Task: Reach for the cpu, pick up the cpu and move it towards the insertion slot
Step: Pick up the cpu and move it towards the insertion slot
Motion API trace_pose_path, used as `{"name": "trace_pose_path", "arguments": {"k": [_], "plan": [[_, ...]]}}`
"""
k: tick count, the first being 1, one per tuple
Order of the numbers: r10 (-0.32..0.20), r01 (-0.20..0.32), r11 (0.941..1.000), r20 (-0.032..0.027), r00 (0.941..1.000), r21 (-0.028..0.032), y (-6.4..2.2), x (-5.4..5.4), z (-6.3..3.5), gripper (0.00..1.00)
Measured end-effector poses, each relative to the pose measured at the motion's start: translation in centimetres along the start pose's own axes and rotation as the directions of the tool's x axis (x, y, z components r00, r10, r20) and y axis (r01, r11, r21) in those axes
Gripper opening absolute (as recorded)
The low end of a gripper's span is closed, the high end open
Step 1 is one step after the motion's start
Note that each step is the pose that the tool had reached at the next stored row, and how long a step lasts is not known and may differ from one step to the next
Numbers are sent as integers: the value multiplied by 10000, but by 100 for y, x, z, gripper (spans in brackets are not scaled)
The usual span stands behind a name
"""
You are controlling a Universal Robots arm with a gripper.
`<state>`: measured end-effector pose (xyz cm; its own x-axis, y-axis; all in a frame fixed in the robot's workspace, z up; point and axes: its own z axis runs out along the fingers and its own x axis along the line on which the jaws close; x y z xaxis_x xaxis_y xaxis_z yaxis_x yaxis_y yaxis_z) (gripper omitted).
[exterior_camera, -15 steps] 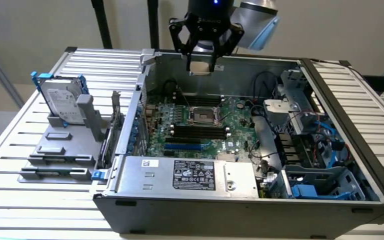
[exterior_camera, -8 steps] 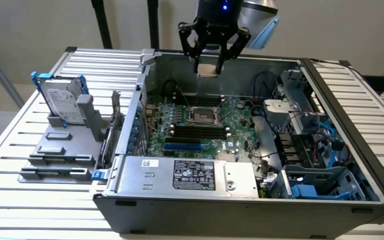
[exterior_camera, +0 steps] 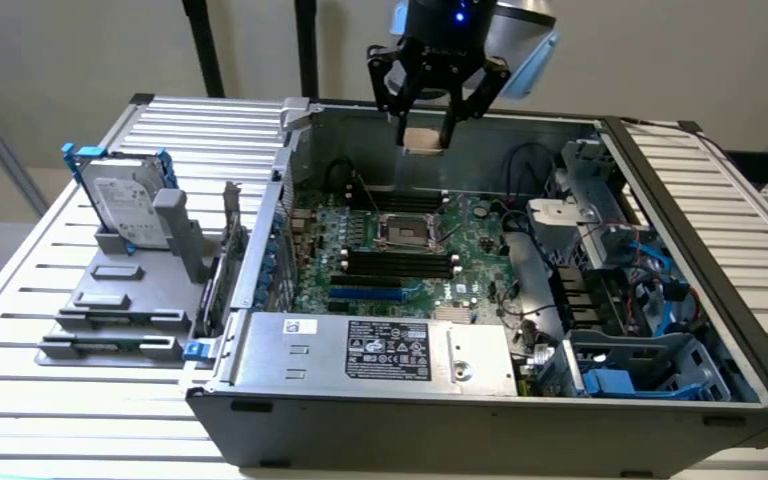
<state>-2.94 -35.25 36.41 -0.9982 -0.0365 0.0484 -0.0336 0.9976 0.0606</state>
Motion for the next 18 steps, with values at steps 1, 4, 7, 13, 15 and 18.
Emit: {"name": "trace_pose_path", "arguments": {"k": [1,4,7,13,15,18], "plan": [[62,-62,10000,4,10000,-4,4,-6,1,54],[247,-247,9997,15,9997,-12,17,-18,2,54],[358,-358,9994,29,9994,-19,55,-25,5,54],[414,-414,9991,46,9991,-20,176,-48,8,54],[441,-441,9990,47,9990,-22,195,-67,1,54],[497,-497,9988,51,9988,-25,199,-70,-4,54]]}}
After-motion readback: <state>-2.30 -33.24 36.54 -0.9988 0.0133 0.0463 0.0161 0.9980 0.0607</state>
